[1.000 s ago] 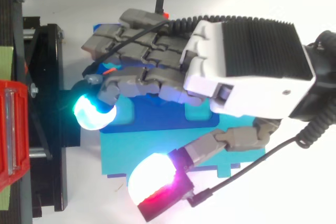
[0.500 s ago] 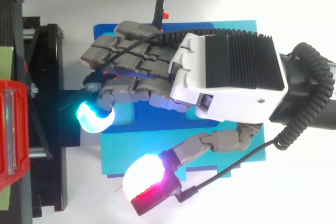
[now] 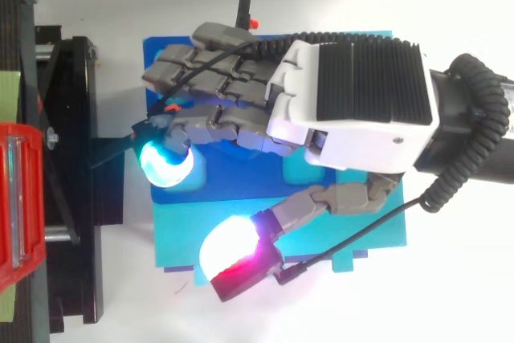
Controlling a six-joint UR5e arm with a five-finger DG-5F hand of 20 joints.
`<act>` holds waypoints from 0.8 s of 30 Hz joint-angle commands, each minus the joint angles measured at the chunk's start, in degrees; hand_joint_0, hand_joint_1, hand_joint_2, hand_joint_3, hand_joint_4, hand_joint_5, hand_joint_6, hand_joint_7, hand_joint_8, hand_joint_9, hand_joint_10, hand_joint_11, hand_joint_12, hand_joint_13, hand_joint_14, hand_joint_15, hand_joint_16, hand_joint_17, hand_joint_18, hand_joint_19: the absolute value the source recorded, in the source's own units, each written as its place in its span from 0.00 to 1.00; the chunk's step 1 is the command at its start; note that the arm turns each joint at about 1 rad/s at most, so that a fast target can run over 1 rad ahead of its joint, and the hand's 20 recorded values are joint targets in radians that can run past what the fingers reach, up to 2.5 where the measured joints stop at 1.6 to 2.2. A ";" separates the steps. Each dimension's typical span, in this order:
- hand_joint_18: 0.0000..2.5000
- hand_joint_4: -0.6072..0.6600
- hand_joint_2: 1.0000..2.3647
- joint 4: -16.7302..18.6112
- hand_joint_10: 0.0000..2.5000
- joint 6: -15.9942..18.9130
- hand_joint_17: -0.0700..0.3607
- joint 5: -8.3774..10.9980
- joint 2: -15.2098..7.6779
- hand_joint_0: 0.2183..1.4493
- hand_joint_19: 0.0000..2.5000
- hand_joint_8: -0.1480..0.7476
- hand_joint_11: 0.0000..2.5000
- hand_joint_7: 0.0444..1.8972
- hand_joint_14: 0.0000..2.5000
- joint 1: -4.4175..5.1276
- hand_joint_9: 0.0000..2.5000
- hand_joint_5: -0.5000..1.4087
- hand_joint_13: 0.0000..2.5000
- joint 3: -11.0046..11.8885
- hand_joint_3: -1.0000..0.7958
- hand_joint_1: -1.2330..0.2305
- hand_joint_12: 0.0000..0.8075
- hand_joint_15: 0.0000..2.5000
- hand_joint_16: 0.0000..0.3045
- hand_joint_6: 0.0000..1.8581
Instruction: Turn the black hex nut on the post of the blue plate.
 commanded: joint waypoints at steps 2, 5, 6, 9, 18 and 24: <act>0.00 0.63 0.00 -0.95 0.00 -0.29 0.47 -0.59 -0.01 0.20 0.03 0.43 0.00 0.46 0.00 -0.39 0.03 0.15 0.02 0.08 0.28 0.62 0.46 0.01 0.20 0.27; 0.00 0.63 0.00 -0.86 0.00 -1.00 0.47 -0.59 0.08 0.20 0.03 0.43 0.00 0.47 0.00 -0.48 0.03 0.15 0.02 0.00 0.28 0.62 0.46 0.01 0.20 0.27; 0.00 0.63 0.00 -0.86 0.00 -1.08 0.47 -0.68 -0.01 0.20 0.03 0.43 0.00 0.47 0.00 -0.57 0.03 0.15 0.02 0.00 0.28 0.62 0.46 0.01 0.20 0.27; 0.00 0.64 0.00 -0.86 0.00 -1.61 0.47 -0.86 0.08 0.20 0.03 0.43 0.00 0.48 0.00 -0.66 0.03 0.15 0.02 0.00 0.28 0.62 0.46 0.01 0.20 0.27; 0.00 0.64 0.00 -0.95 0.00 -2.14 0.47 -1.73 0.08 0.20 0.03 0.43 0.01 0.49 0.00 -0.83 0.03 0.15 0.02 0.08 0.28 0.62 0.46 0.01 0.20 0.27; 0.00 0.64 0.00 -1.03 0.00 -2.23 0.47 -2.70 0.08 0.20 0.03 0.43 0.00 0.49 0.00 -1.19 0.03 0.15 0.02 0.08 0.28 0.62 0.46 0.01 0.19 0.27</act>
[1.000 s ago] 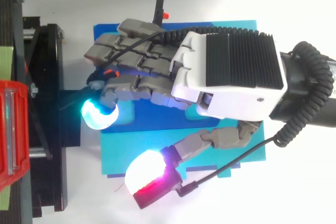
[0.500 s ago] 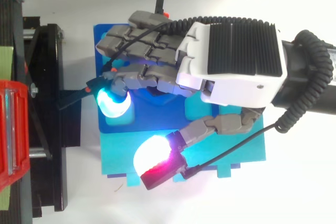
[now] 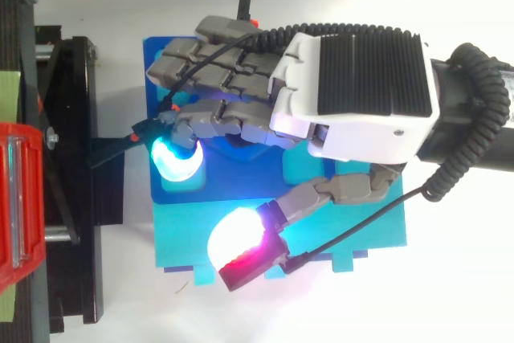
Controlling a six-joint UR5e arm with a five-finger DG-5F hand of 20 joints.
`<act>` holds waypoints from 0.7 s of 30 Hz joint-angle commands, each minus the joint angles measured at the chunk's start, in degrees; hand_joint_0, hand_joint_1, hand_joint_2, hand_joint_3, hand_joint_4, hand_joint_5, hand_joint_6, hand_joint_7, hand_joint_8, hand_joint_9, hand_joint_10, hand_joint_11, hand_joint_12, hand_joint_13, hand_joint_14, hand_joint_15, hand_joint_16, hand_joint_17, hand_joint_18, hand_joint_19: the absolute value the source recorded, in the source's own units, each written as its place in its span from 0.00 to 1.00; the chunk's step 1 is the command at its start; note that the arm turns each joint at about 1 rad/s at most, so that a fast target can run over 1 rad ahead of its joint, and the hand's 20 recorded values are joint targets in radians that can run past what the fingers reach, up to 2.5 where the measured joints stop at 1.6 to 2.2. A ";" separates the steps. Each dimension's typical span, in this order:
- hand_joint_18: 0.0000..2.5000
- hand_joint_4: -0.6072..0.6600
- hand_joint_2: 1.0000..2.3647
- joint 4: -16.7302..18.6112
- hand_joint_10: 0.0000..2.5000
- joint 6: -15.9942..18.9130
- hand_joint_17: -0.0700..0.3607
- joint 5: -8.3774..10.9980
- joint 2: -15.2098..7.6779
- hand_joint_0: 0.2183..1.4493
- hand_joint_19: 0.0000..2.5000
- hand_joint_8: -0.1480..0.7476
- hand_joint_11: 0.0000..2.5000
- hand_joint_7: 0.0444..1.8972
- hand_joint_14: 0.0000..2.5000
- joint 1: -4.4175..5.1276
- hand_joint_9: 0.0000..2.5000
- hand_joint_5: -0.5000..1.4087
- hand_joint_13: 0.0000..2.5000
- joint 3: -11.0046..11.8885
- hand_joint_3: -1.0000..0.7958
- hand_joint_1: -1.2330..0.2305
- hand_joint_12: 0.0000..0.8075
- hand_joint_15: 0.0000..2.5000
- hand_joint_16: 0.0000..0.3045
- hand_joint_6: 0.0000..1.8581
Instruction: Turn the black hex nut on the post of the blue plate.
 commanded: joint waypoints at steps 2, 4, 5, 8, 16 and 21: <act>0.00 0.64 0.00 -0.07 0.00 -0.17 0.47 -0.77 -0.03 0.20 0.03 0.43 0.00 0.49 0.00 -0.37 0.03 0.15 0.02 -0.05 0.28 0.62 0.46 0.01 0.19 0.27; 0.00 0.64 0.00 -0.24 0.00 -0.35 0.47 -1.13 0.06 0.20 0.03 0.43 0.00 0.49 0.00 -0.72 0.03 0.15 0.02 0.04 0.28 0.62 0.46 0.01 0.19 0.27; 0.00 0.64 0.00 -0.24 0.00 -0.43 0.47 -1.39 0.06 0.20 0.03 0.43 0.00 0.49 0.00 -0.90 0.03 0.15 0.02 0.04 0.28 0.62 0.46 0.01 0.19 0.27; 0.00 0.64 0.00 -0.42 0.00 -0.61 0.47 -2.01 0.06 0.20 0.03 0.43 0.00 0.49 0.00 -1.25 0.03 0.15 0.02 0.04 0.28 0.62 0.46 0.01 0.19 0.27; 0.00 0.64 0.00 -1.65 0.00 -1.14 0.47 -3.50 -0.03 0.20 0.03 0.43 0.00 0.49 0.00 -2.66 0.03 0.15 0.02 -0.05 0.28 0.62 0.46 0.01 0.19 0.27; 0.00 0.64 0.00 -3.76 0.00 -3.16 0.47 -4.82 0.06 0.20 0.03 0.43 0.00 0.50 0.00 -3.10 0.03 0.15 0.02 -0.05 0.28 0.62 0.46 0.01 0.19 0.27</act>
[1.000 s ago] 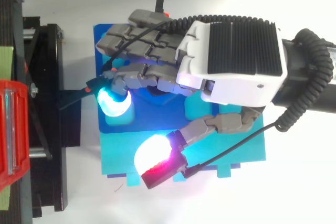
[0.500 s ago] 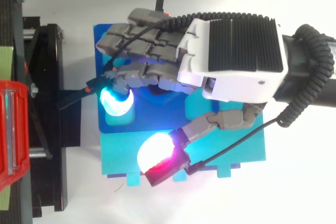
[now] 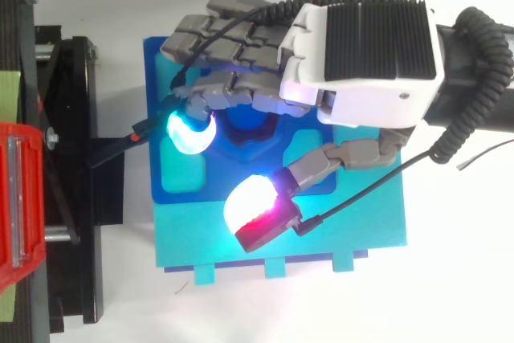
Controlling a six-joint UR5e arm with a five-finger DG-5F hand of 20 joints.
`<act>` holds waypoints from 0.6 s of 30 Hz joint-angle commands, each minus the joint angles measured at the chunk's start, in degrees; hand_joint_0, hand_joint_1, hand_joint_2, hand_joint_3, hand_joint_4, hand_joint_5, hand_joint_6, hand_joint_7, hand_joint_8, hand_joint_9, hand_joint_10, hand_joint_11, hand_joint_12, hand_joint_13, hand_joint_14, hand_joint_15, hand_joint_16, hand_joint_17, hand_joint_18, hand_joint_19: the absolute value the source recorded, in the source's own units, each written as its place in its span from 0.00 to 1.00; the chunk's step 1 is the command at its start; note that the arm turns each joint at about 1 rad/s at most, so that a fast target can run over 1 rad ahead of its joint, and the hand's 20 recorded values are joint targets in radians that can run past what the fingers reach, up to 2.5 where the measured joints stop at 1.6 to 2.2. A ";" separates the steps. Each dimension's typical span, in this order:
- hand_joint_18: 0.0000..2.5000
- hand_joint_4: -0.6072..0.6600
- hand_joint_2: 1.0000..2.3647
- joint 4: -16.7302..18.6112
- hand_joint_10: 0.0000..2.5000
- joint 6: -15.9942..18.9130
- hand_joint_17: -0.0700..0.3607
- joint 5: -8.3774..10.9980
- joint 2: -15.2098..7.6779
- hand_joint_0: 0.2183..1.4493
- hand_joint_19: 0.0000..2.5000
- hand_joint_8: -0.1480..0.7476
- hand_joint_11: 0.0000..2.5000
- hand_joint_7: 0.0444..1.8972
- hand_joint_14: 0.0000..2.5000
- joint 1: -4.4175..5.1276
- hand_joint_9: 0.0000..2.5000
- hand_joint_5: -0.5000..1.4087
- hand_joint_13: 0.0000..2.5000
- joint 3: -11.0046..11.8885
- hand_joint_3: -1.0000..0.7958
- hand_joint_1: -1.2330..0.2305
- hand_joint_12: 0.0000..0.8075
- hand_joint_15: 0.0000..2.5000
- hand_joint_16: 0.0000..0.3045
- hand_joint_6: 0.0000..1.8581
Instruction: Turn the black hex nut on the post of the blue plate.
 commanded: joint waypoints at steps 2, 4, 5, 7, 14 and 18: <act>0.00 0.64 0.00 -2.50 0.00 -1.30 0.47 -0.70 0.03 0.20 0.03 0.43 0.00 0.50 0.00 -0.54 0.03 0.15 0.02 0.07 0.28 0.62 0.46 0.01 0.19 0.27; 0.00 0.64 0.00 -3.21 0.00 -1.30 0.47 -0.78 0.21 0.20 0.03 0.43 0.00 0.50 0.00 -0.98 0.03 0.15 0.02 0.07 0.28 0.62 0.46 0.01 0.19 0.27; 0.00 0.64 0.00 -3.47 0.00 -1.30 0.47 -0.96 0.30 0.20 0.03 0.43 0.00 0.50 0.00 -1.07 0.03 0.15 0.02 -0.02 0.28 0.62 0.46 0.01 0.19 0.27; 0.00 0.64 0.00 -3.56 0.00 -1.30 0.47 -1.49 0.56 0.20 0.03 0.43 0.00 0.50 0.00 -1.42 0.03 0.15 0.02 -0.02 0.28 0.62 0.46 0.01 0.19 0.27; 0.00 0.64 0.00 -3.47 0.00 -1.30 0.47 -1.84 0.56 0.20 0.03 0.43 0.00 0.49 0.00 -2.21 0.04 0.15 0.02 0.07 0.28 0.62 0.46 0.02 0.19 0.27; 0.00 0.64 0.00 -3.38 0.00 -1.30 0.47 -2.19 0.56 0.20 0.03 0.43 0.00 0.49 0.00 -2.39 0.04 0.15 0.02 0.16 0.28 0.62 0.46 0.01 0.20 0.27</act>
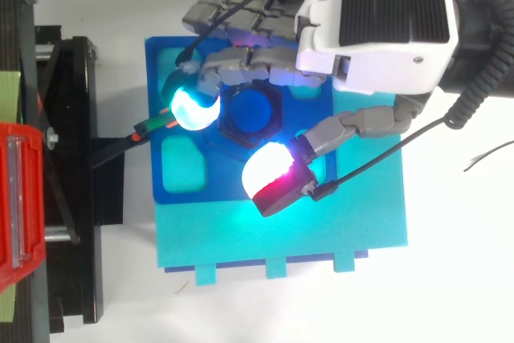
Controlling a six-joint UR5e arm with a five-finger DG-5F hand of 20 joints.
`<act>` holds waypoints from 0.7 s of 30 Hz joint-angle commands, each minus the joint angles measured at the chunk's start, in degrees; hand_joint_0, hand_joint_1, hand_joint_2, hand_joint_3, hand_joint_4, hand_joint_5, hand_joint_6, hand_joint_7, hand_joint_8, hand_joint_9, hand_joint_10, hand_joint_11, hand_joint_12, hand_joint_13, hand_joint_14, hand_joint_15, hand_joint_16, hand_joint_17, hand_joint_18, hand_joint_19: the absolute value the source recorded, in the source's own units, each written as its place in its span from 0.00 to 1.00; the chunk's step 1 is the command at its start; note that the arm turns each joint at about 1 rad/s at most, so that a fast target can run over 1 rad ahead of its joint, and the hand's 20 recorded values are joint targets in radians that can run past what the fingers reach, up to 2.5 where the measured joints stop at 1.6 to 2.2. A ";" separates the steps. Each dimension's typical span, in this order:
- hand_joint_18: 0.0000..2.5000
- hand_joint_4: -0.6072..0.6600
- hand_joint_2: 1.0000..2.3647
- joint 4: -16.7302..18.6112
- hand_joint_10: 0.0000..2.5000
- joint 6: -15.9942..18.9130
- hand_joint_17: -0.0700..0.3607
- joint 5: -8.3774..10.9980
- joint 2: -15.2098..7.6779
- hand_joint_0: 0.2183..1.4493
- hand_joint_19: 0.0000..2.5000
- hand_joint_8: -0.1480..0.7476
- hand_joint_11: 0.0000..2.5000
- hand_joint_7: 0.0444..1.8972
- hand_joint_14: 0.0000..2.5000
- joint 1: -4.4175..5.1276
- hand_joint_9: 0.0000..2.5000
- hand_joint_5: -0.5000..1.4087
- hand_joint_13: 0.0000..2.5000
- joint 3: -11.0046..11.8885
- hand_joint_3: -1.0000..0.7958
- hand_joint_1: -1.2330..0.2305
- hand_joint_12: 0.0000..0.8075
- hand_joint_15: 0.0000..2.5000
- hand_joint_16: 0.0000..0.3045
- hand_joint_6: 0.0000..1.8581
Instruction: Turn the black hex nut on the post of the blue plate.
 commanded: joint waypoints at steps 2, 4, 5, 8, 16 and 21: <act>0.00 0.64 0.00 0.28 0.00 0.00 0.47 -0.34 0.02 0.20 0.03 0.43 0.00 0.49 0.00 -0.36 0.04 0.15 0.02 0.03 0.28 0.62 0.46 0.01 0.19 0.27; 0.00 0.64 0.00 0.28 0.00 0.09 0.47 -0.43 0.02 0.20 0.03 0.43 0.00 0.49 0.00 -0.45 0.04 0.15 0.02 0.03 0.28 0.62 0.46 0.01 0.19 0.27; 0.00 0.64 0.00 0.28 0.00 0.09 0.47 -0.43 0.02 0.20 0.03 0.43 0.00 0.49 0.00 -0.53 0.04 0.15 0.02 0.03 0.28 0.62 0.46 0.01 0.19 0.27; 0.00 0.64 0.00 0.10 0.00 0.09 0.47 -0.61 0.02 0.20 0.03 0.43 0.00 0.49 0.00 -0.80 0.04 0.15 0.02 0.47 0.28 0.62 0.46 0.01 0.19 0.27; 0.00 0.64 0.00 -1.92 0.00 -0.35 0.47 -2.98 0.02 0.20 0.03 0.43 0.00 0.49 0.00 -1.76 0.04 0.15 0.03 3.46 0.28 0.62 0.46 0.01 0.19 0.27; 0.00 0.63 0.00 -4.20 0.00 -0.43 0.47 -3.33 0.02 0.20 0.04 0.43 0.00 0.49 0.00 -2.03 0.04 0.15 0.03 6.71 0.28 0.62 0.46 0.01 0.19 0.27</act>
